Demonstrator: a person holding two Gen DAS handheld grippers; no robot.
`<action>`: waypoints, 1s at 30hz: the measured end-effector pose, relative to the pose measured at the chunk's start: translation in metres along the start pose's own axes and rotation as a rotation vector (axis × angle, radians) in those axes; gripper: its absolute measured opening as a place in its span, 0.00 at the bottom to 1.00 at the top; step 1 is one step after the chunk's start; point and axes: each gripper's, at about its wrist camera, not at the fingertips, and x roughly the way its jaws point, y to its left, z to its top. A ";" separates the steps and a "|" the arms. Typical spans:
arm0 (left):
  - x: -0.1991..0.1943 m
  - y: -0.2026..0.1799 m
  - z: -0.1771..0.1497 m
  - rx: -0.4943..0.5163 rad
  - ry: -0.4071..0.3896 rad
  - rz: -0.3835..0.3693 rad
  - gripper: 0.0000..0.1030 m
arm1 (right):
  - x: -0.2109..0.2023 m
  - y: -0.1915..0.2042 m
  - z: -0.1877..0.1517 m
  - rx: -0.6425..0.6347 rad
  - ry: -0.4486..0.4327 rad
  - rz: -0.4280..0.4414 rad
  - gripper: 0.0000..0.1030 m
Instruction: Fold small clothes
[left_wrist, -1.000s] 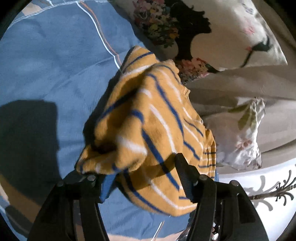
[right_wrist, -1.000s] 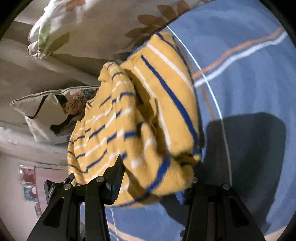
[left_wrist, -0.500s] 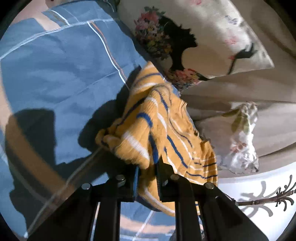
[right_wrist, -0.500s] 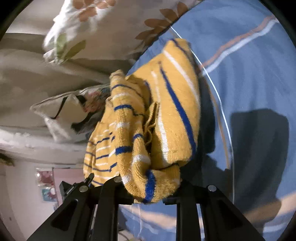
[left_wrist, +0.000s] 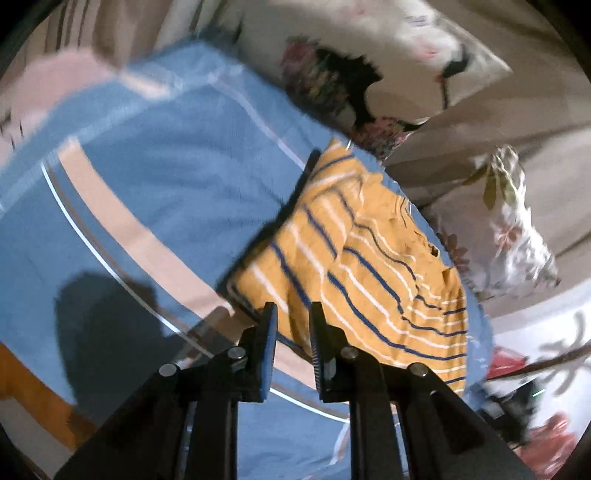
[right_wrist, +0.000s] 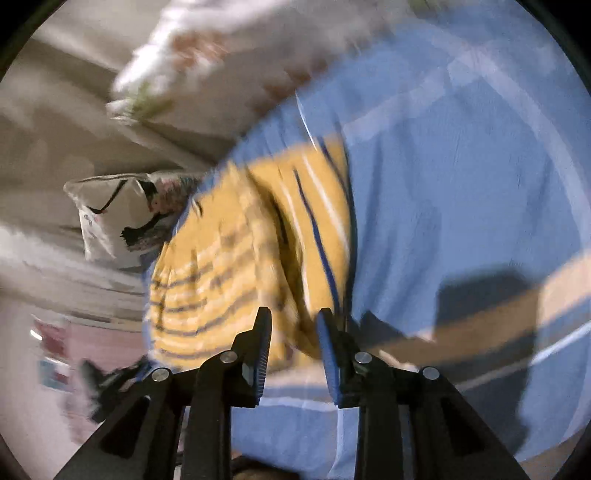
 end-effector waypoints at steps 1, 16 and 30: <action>-0.006 -0.004 0.000 0.021 -0.022 0.016 0.18 | -0.003 0.012 0.008 -0.039 -0.027 0.000 0.29; -0.033 -0.063 0.013 0.264 -0.244 0.201 0.51 | 0.134 0.038 0.076 -0.104 0.042 -0.192 0.17; -0.014 -0.053 -0.003 0.210 -0.158 0.227 0.51 | 0.037 0.056 0.044 -0.237 -0.053 -0.182 0.28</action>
